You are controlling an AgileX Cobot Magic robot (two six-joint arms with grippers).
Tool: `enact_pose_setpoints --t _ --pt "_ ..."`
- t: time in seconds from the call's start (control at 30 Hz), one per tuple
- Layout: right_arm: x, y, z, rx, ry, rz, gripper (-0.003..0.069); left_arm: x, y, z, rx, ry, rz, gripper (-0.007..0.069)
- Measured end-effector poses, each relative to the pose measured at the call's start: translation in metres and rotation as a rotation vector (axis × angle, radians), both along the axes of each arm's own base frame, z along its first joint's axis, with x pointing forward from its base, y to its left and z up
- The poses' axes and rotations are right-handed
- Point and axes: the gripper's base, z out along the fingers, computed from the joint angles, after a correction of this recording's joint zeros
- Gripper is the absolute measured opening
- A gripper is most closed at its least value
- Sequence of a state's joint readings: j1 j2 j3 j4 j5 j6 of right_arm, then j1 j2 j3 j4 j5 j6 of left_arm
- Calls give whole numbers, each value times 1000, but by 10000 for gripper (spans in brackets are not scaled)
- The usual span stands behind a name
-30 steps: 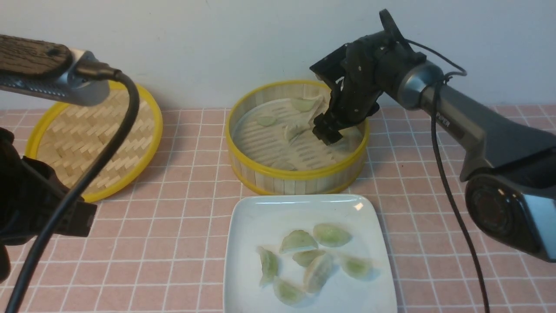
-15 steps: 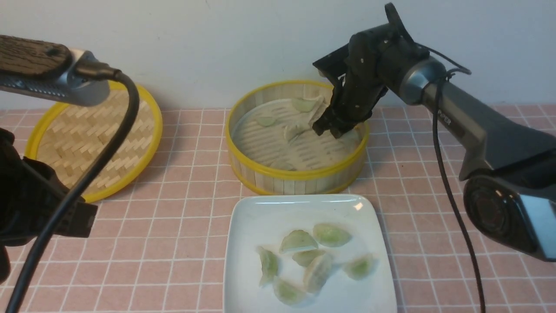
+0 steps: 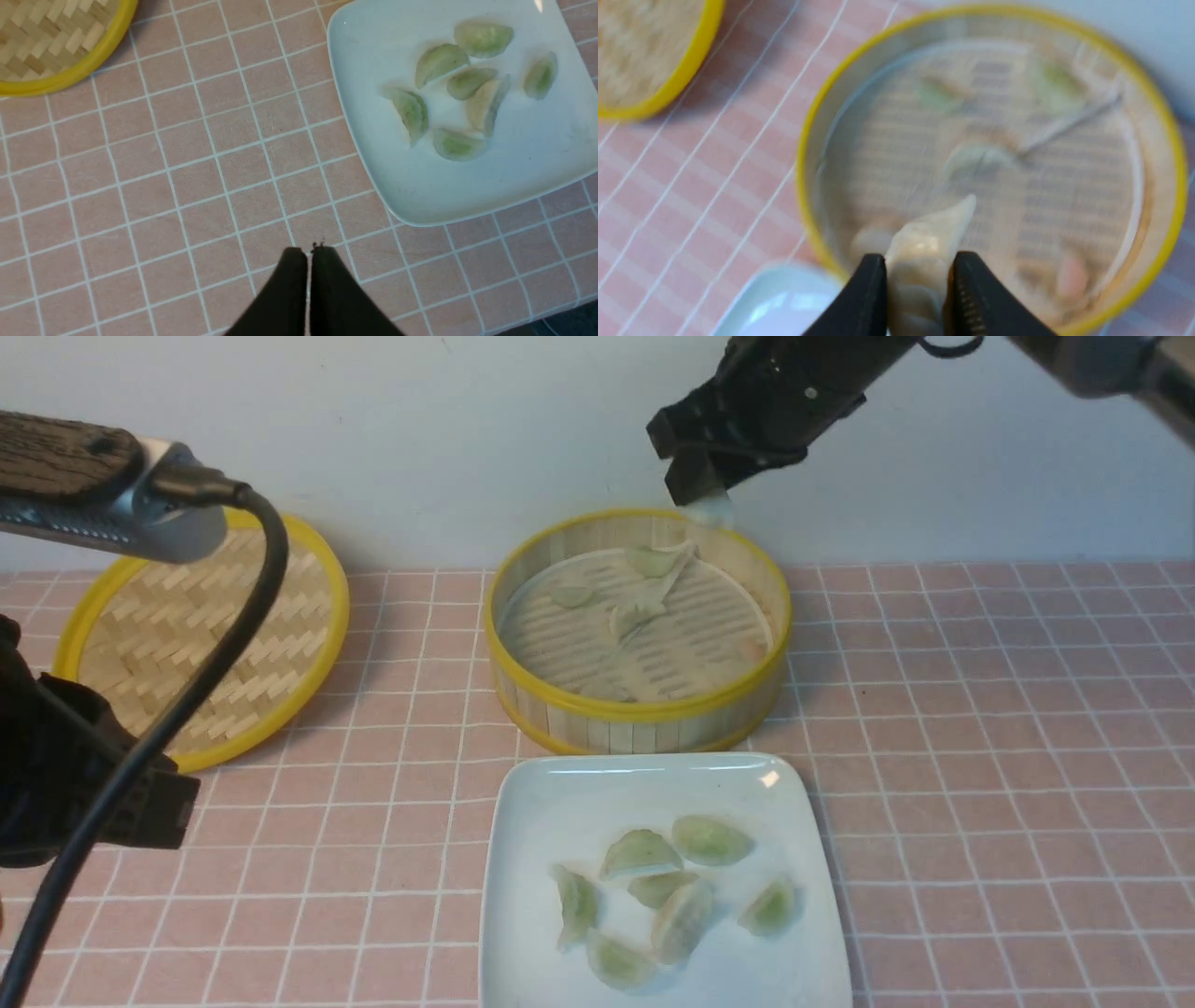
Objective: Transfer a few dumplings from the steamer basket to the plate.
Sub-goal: Use the right arm to put the dumpling into the plate
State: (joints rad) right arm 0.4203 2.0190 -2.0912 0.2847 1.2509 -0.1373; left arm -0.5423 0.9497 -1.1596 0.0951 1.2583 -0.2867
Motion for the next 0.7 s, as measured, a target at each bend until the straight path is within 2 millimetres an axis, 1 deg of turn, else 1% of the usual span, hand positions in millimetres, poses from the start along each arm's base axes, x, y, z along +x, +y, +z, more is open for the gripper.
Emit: enact_pose_setpoints --t 0.03,0.1,0.13,0.17,0.2,0.27,0.3,0.33,0.4,0.47,0.53,0.57,0.6,0.63,0.67,0.7 --pt "-21 -2 -6 -24 52 22 165 -2 1 1 -3 -8 0 -6" --pt "-44 -3 -23 -59 132 46 165 -4 2 2 -7 -14 0 -6" --pt "-62 -4 -36 -86 190 60 165 -5 3 3 -9 -18 1 -6" --pt "-74 -3 -46 -106 232 74 165 -5 3 3 -10 -20 1 -6" --pt "-88 -3 -63 -134 294 86 165 -5 3 3 -10 -20 1 -6" --pt "-106 2 -88 -169 355 107 165 -5 3 3 -10 -20 1 -6" --pt "-106 2 -91 -168 352 107 165 -5 3 3 -9 -20 0 -6" --pt "-113 6 -110 -183 370 111 165 -5 3 3 -9 -20 0 -6" --pt "-116 10 -128 -198 388 114 165 -5 3 3 -7 -21 -4 -6" --pt "-115 13 -137 -206 397 114 180 -5 3 3 -5 -22 -5 -6" --pt "-113 15 -145 -212 407 112 234 -5 3 3 -5 -21 -6 -6" --pt "-112 16 -149 -216 411 111 285 -5 3 3 -5 -21 -6 -6" --pt "-112 16 -150 -216 413 110 323 -5 3 3 -5 -21 -6 -6" --pt "-112 16 -151 -217 414 110 342 -5 3 3 -5 -21 -6 -6" --pt "-110 17 -148 -215 405 111 417 -5 3 3 -5 -21 -6 -6" --pt "-108 17 -145 -217 393 114 461 -5 3 3 -5 -21 -6 -6"
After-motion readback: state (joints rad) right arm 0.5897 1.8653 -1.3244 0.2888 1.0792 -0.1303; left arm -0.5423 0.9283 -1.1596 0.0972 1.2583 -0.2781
